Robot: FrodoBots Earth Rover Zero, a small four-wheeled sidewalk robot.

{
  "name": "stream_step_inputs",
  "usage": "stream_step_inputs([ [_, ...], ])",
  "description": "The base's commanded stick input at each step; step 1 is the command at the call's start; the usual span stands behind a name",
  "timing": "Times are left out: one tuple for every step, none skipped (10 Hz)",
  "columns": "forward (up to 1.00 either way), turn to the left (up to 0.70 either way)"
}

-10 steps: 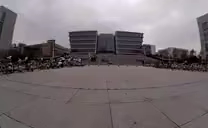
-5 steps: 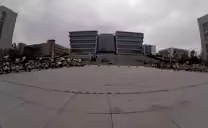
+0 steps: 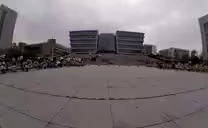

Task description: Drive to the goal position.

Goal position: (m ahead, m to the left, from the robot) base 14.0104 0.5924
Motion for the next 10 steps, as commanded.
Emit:
stream_step_inputs([
  [0.70, 0.00],
  [0.70, 0.00],
  [0.70, 0.00],
  [0.70, 0.00],
  [0.70, 0.00],
  [0.70, 0.00],
  [0.70, 0.00],
  [0.70, 0.00],
  [0.70, 0.00],
  [0.70, 0.00],
])
